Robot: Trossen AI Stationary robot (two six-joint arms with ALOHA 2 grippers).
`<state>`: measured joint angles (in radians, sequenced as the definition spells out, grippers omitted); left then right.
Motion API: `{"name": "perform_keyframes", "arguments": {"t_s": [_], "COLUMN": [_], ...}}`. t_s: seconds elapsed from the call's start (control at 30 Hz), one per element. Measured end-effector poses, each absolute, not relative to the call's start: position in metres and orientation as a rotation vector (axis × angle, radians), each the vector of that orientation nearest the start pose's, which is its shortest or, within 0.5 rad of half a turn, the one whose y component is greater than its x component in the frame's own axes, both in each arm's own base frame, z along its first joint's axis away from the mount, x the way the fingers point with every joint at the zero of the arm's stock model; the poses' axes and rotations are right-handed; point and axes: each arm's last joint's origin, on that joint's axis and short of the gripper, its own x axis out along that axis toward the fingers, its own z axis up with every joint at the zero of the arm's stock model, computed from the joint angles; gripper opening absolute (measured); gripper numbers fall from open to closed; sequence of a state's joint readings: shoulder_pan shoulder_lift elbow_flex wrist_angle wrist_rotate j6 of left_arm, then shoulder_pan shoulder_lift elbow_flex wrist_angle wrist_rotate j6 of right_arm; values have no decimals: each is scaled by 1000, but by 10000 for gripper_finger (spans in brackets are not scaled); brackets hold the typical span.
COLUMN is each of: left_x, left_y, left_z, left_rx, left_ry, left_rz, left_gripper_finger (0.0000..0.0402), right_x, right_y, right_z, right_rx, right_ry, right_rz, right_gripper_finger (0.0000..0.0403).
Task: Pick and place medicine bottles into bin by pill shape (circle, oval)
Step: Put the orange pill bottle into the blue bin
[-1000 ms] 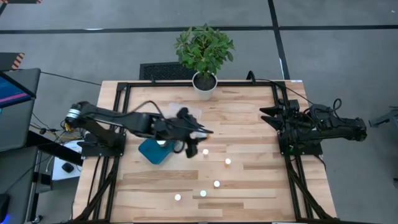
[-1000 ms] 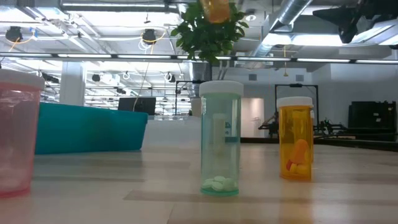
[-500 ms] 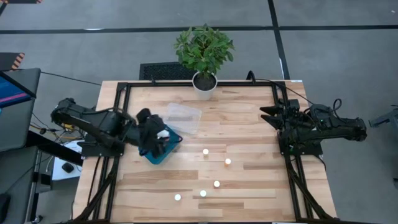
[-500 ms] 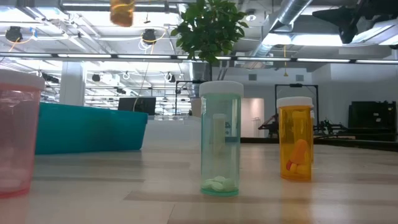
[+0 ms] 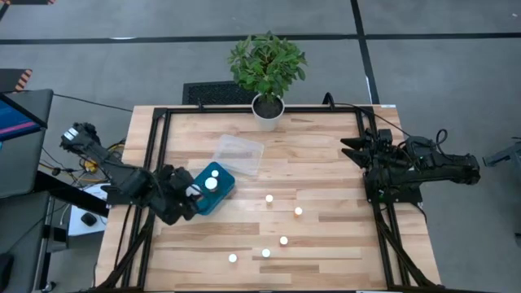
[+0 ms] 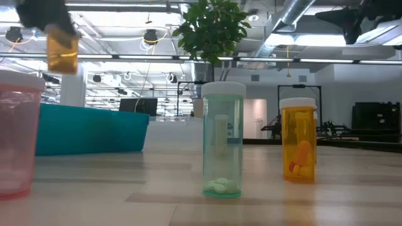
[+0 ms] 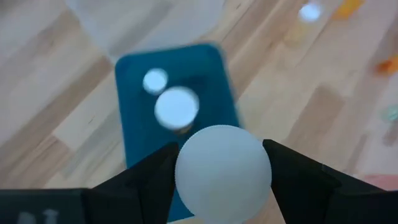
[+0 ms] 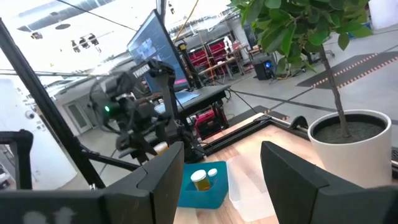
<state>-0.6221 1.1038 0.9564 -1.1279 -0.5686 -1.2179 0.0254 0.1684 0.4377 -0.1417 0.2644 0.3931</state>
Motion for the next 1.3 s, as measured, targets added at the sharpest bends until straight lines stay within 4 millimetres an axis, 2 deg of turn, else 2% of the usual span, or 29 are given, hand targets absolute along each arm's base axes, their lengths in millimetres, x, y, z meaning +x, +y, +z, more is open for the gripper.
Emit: {"name": "perform_keyframes", "arguments": {"t_s": [0.2, 0.37, 0.73, 1.3], "left_x": [147, 145, 148, 154], "left_y": [-86, -85, -86, -79], "left_z": [235, 218, 200, 198], "left_rx": [-335, -334, -350, -281], "left_ry": [931, 927, 890, 924], "left_rz": [579, 586, 577, 580], "left_gripper_finger": [218, 220, 220, 220], "right_x": [75, 75, 74, 74], "right_y": [-7, -7, -8, -8], "right_z": [283, 283, 283, 283], "right_rx": [411, 412, 412, 412], "right_ry": [-178, -182, -185, -185], "right_rz": [-243, -267, -287, -289], "right_gripper_finger": [224, 224, 224, 224]}}
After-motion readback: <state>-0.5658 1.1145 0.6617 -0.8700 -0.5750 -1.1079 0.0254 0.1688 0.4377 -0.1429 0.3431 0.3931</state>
